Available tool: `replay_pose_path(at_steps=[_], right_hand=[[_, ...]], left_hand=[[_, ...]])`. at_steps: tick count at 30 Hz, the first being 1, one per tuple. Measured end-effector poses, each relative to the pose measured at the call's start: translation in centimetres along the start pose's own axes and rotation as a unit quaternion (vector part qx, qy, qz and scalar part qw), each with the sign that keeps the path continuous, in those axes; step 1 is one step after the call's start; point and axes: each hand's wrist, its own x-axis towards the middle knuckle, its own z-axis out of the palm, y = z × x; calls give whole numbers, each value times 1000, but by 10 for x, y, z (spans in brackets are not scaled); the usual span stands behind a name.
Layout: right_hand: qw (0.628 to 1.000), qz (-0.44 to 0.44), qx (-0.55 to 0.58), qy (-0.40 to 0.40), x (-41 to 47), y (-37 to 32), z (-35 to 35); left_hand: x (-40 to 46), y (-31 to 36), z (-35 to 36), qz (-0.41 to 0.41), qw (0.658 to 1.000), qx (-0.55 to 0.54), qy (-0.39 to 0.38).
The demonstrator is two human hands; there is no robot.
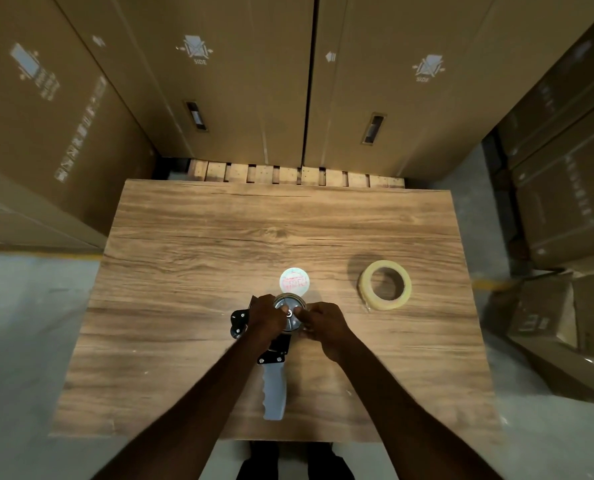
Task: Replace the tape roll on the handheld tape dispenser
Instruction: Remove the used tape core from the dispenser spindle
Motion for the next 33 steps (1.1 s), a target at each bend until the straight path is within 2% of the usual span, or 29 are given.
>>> replay_pose_path(at_steps=[3,7,12,14,16,20,23,26,30,33], right_hand=[[1000,-4,-9,13,-2,2,1],[1000,-2,-7,-6,-6,3,-3],[1000,-4,-17,-5,-12,2,-8],[1000,2,-18,-11,-16,1,-11],[999,11,-30,-20,-15,2,-14],[992,45,-111,-32,-14,4,-21],[983,43,-173,-43,-11,-7,-26],[982,41,-176,-50,-4,-19,-28],[985,50,-137,-93,-5,-23,-31],[985,54,-131,-94,-7,-19,-34]], left_hand=[[-3,-1,0,-12,999,-28,-9],[-6,-4,0,-14,998,-60,-21],[-20,5,7,-30,996,-80,24],[-34,9,12,-47,991,-106,68],[-48,10,21,-102,978,-153,94],[-54,-5,43,-205,947,-238,72],[-49,-12,42,-232,924,-294,77],[-47,-10,33,-271,893,-356,49],[-42,-14,31,-289,878,-380,25],[-43,-17,34,-285,879,-381,31]])
